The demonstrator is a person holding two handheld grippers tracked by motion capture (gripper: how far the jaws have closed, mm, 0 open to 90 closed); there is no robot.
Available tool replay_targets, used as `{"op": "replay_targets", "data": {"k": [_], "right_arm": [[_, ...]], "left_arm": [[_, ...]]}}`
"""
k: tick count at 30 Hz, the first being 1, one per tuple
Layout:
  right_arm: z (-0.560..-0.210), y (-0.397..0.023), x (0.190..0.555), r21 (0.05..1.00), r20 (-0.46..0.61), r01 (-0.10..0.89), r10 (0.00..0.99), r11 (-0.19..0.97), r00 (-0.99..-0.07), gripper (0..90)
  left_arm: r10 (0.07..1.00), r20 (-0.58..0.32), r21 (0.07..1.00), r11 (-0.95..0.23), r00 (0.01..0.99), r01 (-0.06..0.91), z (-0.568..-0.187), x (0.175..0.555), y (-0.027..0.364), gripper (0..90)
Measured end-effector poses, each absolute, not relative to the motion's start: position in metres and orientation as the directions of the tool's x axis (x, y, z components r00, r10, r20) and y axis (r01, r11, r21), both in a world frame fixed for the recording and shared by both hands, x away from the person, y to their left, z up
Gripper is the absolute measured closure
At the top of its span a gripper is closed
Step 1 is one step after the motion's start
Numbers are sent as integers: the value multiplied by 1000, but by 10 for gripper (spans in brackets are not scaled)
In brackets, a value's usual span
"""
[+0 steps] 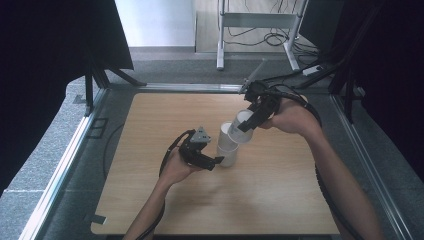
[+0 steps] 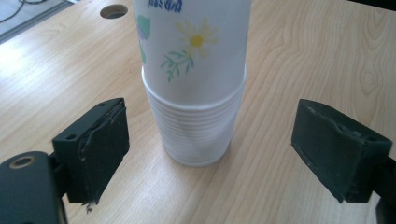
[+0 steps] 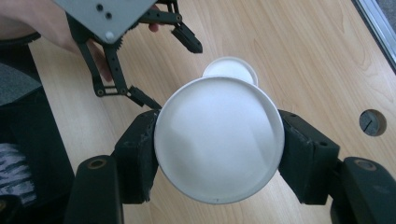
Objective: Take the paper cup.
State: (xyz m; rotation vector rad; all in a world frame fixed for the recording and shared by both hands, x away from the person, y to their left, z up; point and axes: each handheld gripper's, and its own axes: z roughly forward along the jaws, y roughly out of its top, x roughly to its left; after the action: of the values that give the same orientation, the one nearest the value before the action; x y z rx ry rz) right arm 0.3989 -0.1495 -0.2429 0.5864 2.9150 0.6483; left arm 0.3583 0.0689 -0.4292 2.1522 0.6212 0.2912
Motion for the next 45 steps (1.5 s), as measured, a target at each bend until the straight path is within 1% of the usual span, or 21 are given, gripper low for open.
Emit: {"op": "replay_targets", "data": {"k": [6, 20, 35, 45], "right_arm": [[-247, -161, 392, 444, -5, 348, 391, 825, -920, 351], [-261, -186, 376, 486, 8, 348, 394, 802, -919, 350], [-284, -203, 358, 529, 26, 344, 391, 776, -920, 352], [-307, -210, 352, 556, 31, 334, 382, 761, -924, 352]], "left_arm": [[515, -18, 790, -519, 857, 328, -428, 351, 74, 66], [501, -36, 791, -515, 865, 332, -434, 336, 80, 24], [483, -17, 782, -539, 875, 313, -443, 317, 85, 21], [470, 4, 777, -557, 882, 293, -445, 307, 82, 21]]}}
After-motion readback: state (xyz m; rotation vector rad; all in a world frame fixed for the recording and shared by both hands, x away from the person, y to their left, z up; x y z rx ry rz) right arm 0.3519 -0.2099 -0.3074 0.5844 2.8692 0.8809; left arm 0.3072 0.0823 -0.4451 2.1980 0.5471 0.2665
